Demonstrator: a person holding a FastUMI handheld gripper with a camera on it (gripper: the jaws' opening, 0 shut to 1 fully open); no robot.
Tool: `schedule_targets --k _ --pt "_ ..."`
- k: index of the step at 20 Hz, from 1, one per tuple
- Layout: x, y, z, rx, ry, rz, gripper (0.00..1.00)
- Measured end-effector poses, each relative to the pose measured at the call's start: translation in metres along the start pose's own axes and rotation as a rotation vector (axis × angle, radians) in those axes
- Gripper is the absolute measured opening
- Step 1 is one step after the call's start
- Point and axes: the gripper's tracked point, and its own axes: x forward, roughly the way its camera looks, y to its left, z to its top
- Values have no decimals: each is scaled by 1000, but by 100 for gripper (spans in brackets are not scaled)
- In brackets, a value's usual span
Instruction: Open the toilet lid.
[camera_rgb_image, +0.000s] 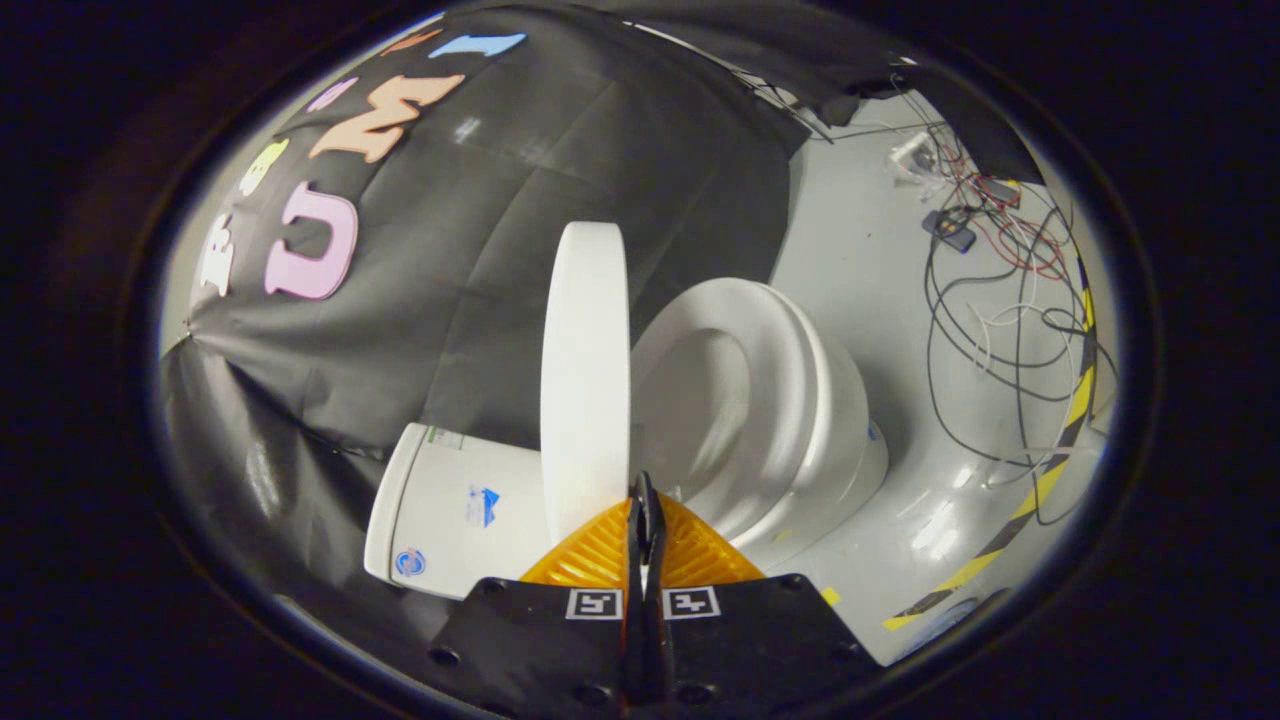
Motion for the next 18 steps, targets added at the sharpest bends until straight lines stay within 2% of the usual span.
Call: schedule_targets --k 5,18 --pt "-7 31 2 -117 -16 28 1" --pt "-15 85 2 -317 -65 15 1"
